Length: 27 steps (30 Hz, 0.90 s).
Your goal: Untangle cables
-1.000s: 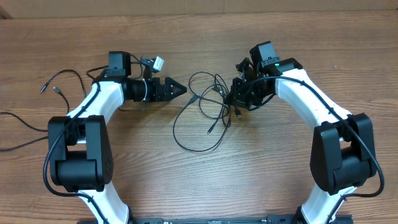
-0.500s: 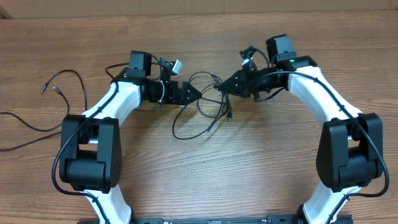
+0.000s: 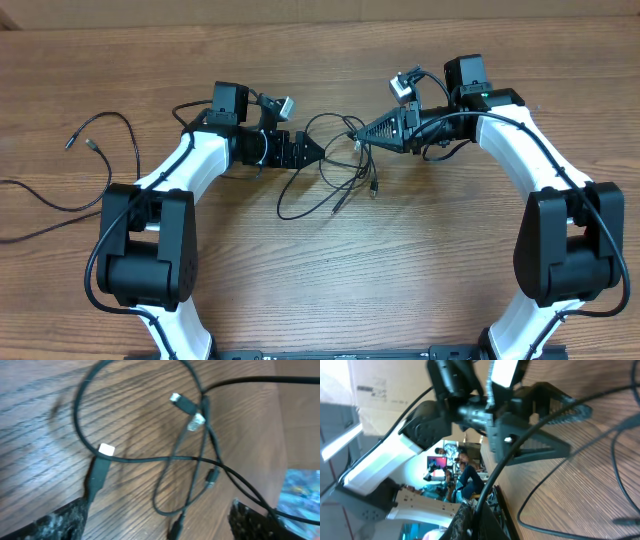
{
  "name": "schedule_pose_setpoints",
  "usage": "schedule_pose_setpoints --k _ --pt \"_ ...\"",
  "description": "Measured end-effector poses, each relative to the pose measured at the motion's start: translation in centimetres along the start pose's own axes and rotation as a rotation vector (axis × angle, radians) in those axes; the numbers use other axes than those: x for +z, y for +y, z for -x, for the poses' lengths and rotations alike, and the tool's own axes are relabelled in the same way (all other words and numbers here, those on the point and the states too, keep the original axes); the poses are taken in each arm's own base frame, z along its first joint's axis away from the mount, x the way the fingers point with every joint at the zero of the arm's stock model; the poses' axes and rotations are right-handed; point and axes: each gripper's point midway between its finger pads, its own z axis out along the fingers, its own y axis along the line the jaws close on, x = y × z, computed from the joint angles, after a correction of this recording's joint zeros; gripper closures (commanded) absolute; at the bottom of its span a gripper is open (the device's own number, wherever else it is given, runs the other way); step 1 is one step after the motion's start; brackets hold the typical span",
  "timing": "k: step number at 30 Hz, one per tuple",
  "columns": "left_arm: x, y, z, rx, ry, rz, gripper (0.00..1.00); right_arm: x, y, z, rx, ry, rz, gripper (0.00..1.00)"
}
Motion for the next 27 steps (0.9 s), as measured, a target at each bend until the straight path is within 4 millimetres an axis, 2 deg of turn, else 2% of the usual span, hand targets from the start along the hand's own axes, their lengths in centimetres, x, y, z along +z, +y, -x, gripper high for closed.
schedule_pose_setpoints --k 7,15,17,20,23,26,27 --pt "0.0 0.6 0.1 0.001 -0.004 0.035 0.14 0.0 1.1 0.1 -0.073 0.004 0.063 0.96" --pt "1.5 -0.6 -0.3 0.047 0.018 0.049 0.15 -0.2 2.7 0.0 -0.113 0.011 0.154 0.96" --pt "1.9 -1.1 -0.4 0.059 0.023 0.046 0.23 -0.2 2.8 0.0 -0.115 0.014 0.16 0.96" --pt "2.3 -1.7 -0.7 0.064 0.032 0.04 0.42 0.1 2.9 -0.1 -0.118 0.02 0.167 0.96" --pt "2.7 -2.1 -0.8 0.074 0.037 0.037 0.51 0.5 3.1 -0.4 -0.121 0.032 0.172 0.96" --pt "2.8 -2.3 -0.9 0.072 0.041 0.035 0.68 0.8 3.2 -0.5 -0.12 0.04 0.173 0.96" --pt "2.9 -2.3 -0.9 0.073 0.041 0.035 0.77 0.9 3.2 -0.5 -0.121 0.041 0.171 0.96"
